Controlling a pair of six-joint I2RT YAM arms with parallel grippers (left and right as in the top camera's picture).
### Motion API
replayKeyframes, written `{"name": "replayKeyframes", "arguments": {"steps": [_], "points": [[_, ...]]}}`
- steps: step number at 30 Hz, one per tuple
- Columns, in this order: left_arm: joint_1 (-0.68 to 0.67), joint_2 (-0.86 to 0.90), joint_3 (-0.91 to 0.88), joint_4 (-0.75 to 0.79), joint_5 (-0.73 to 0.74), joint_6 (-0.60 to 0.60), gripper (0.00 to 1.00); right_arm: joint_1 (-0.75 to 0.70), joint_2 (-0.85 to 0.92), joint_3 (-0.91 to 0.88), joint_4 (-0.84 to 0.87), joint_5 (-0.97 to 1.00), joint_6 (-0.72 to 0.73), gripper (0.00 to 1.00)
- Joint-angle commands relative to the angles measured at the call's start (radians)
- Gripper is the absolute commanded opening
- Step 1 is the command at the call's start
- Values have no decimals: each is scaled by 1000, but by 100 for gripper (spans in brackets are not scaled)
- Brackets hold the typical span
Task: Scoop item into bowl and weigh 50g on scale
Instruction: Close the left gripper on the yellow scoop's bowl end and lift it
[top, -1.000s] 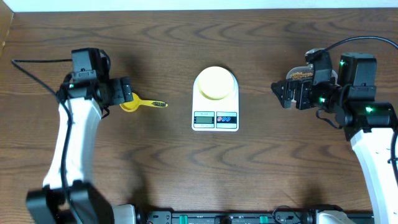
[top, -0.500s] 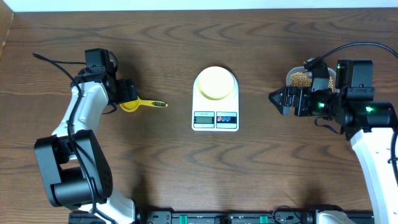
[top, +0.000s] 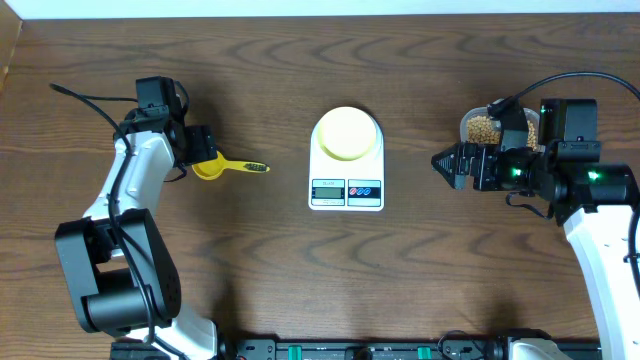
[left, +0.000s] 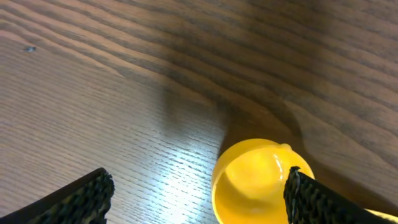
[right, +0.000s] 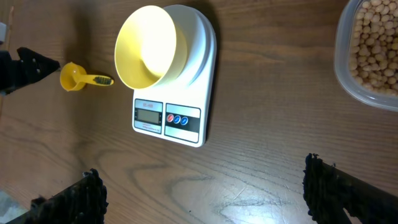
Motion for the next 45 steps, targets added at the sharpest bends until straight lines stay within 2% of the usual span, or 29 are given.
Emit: {"name": "replayKeyframes", "arguments": {"steps": [1,27,29,32,35,40,45], "points": [[2,27,19,-9,-28,-8,89,-6,-2,24,-3,-17,8,99],[26,135,-3,-17,-27,-9,89,-6,-2,24,8,-17,8,99],[26,135,-3,-18,-27,-9,82,-6,-2,24,12,-17,8,99],[26,135,-3,-16,-27,-9,47,-6,-2,24,20,-17,8,99],[26,135,-3,-16,-27,-9,28,-6,-2,24,31,-16,8,99],[26,135,-3,-13,-27,-10,8,-6,-2,24,50,-16,8,99],[26,135,-3,-9,3,-15,7,-6,-2,24,61,-11,8,99]]}}
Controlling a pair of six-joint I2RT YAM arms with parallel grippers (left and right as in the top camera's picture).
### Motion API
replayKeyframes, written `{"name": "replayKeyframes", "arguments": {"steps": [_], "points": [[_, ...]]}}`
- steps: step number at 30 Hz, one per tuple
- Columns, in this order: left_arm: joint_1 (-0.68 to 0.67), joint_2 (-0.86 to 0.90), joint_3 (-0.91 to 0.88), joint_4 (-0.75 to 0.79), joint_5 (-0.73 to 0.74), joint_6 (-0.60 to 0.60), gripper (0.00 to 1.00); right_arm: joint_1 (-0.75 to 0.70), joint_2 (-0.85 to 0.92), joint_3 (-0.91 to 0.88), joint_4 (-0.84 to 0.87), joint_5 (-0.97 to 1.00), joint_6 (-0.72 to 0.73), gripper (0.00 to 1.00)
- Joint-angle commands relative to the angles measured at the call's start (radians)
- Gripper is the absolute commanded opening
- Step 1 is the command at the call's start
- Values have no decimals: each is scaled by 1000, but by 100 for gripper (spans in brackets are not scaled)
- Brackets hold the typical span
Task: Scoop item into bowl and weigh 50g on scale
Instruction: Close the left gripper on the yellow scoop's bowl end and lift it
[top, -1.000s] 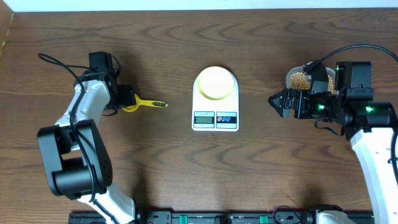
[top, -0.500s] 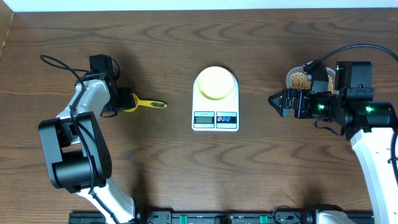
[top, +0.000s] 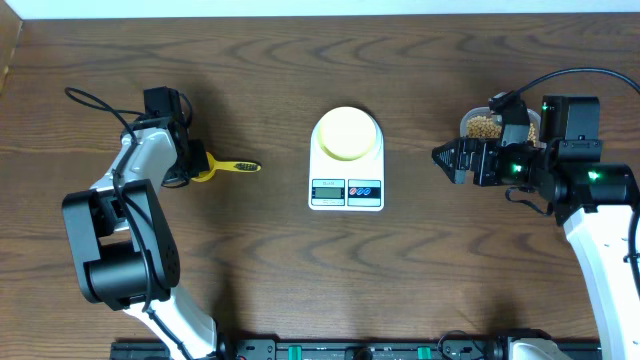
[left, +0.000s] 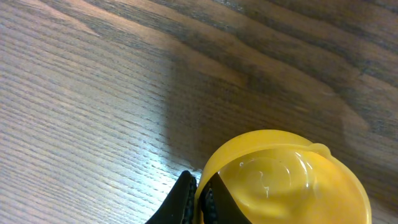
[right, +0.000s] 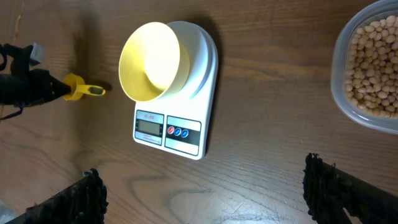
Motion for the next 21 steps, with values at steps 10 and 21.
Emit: {"name": "replayKeyframes", "arguments": {"steps": [10,21], "points": [[5,-12,11,-55,49,-18,7,-6,-2,24,4,2,-11,99],[5,-284,26,-124,179,-59,7,-6,-2,24,6,0,-3,99]]}}
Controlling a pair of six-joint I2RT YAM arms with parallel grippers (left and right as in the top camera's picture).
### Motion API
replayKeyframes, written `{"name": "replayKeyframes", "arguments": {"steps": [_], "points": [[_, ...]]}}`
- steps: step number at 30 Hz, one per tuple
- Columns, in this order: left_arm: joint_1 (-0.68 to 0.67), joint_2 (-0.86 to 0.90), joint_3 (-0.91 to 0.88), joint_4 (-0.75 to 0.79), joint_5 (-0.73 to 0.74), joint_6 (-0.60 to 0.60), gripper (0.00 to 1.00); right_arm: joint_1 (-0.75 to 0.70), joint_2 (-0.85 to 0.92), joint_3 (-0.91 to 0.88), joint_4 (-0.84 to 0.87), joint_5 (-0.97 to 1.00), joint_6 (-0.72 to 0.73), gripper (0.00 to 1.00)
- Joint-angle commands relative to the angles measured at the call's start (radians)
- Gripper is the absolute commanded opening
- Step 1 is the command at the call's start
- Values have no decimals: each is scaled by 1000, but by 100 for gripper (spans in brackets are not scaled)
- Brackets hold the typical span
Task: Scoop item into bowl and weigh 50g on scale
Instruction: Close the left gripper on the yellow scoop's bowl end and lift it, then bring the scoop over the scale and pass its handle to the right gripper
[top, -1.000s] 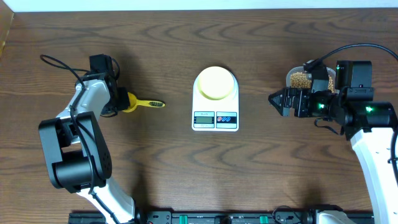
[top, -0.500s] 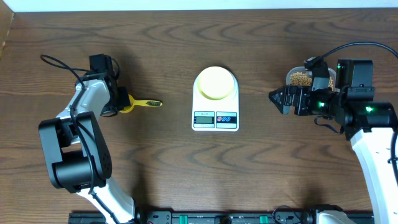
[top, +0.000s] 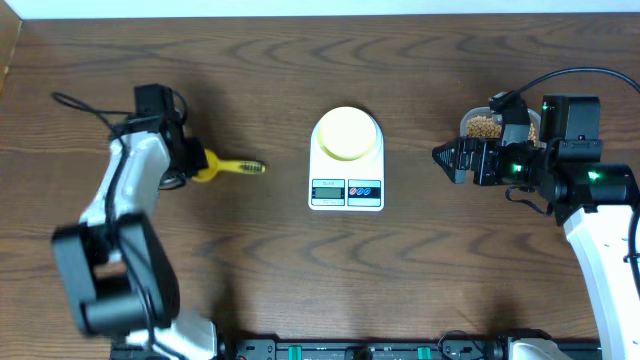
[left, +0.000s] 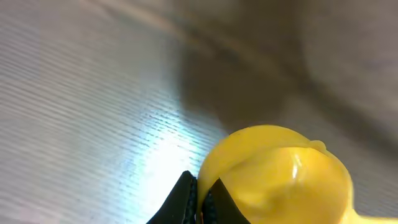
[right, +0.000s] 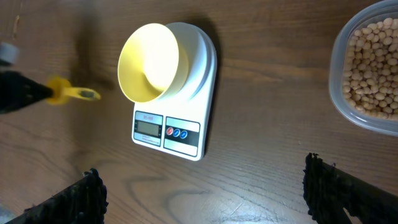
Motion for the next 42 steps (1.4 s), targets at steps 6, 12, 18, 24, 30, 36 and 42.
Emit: {"name": "replayKeyframes", "arguments": {"steps": [6,12,18,24,30,36,42], "points": [[5,-252,26,-12,195,-85,7,-3,-2,24,43,-143,2,99],[-4,-285,26,-62,394,-170,7,51,7,24,108,-203,36,99],[-71,-278,26,-59,531,-240,7,138,56,24,215,-304,47,99],[-192,-278,26,-44,584,-298,7,196,131,24,325,-363,95,99],[-294,-278,26,-44,583,-305,8,222,161,24,406,-404,107,99],[-341,-278,26,-37,583,-305,7,246,162,24,422,-412,114,93],[-364,-278,26,3,581,-309,7,277,165,24,445,-411,137,87]]}}
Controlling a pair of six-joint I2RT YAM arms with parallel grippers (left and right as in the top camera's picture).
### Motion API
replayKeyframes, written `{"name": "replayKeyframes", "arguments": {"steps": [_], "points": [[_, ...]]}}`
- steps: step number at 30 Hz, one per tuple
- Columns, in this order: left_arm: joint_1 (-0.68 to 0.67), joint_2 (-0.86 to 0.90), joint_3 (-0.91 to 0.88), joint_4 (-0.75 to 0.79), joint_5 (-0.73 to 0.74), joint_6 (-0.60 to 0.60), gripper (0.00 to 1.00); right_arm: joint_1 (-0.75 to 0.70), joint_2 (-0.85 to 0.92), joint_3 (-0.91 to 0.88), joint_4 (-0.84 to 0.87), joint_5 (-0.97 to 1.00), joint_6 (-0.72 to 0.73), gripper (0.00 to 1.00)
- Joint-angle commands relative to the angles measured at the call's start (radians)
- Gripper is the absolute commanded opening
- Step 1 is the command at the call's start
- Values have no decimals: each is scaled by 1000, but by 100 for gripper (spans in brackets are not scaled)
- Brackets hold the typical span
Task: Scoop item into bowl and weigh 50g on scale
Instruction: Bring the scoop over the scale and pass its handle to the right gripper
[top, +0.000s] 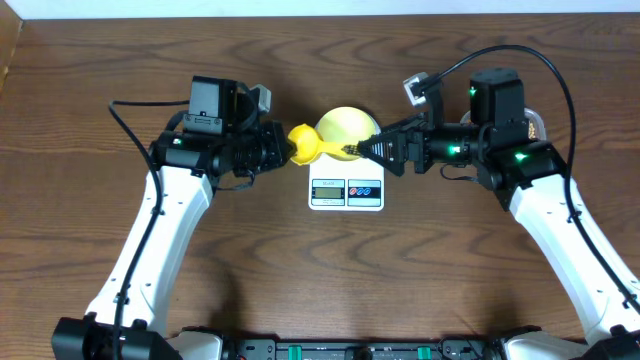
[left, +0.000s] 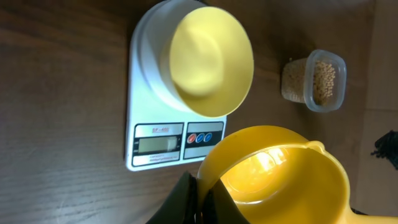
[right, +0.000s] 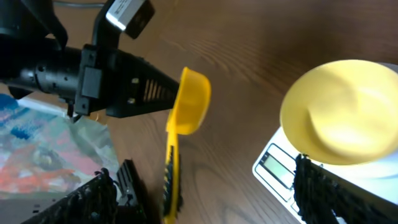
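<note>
My left gripper (top: 284, 150) is shut on the rim of the yellow scoop (top: 305, 144) and holds it in the air just left of the scale. The empty scoop cup (left: 280, 177) fills the lower left wrist view, with the fingertips (left: 198, 198) pinching its edge. My right gripper (top: 366, 151) reaches in from the right and stands open, the scoop handle (right: 171, 180) hanging between its fingers without contact. An empty yellow bowl (top: 346, 126) sits on the white scale (top: 347, 192). The bean container (left: 314, 81) stands to the right.
The scale's display and buttons (left: 177, 134) face the front edge. In the overhead view the right arm covers most of the bean container (top: 537, 122). Cables run over the table behind both arms. Bare wood lies left, right and in front of the scale.
The left gripper, then at the table's left with the scoop, now holds it raised beside the scale. The right gripper has moved from beside the bean container to the scoop's handle.
At first my left gripper stood open round the scoop cup lying on the table's left. Then it was shut on the cup's rim, still at the left. Now the scoop is in the air by the scale, with the open right gripper at its handle.
</note>
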Motion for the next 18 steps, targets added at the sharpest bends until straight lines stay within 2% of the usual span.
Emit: {"name": "replayKeyframes", "arguments": {"steps": [1,7,13,16,18], "points": [[-11,4,24,15,12,-18,7,19,3,23,7,-21,24,85],[-13,5,24,30,13,-27,7,26,3,23,19,-21,40,78],[-40,5,23,51,13,-28,7,26,11,23,41,-21,83,65],[-55,5,23,81,12,-27,7,26,18,23,41,-21,99,63],[-61,5,23,97,11,-27,7,26,20,23,42,-21,102,59]]}}
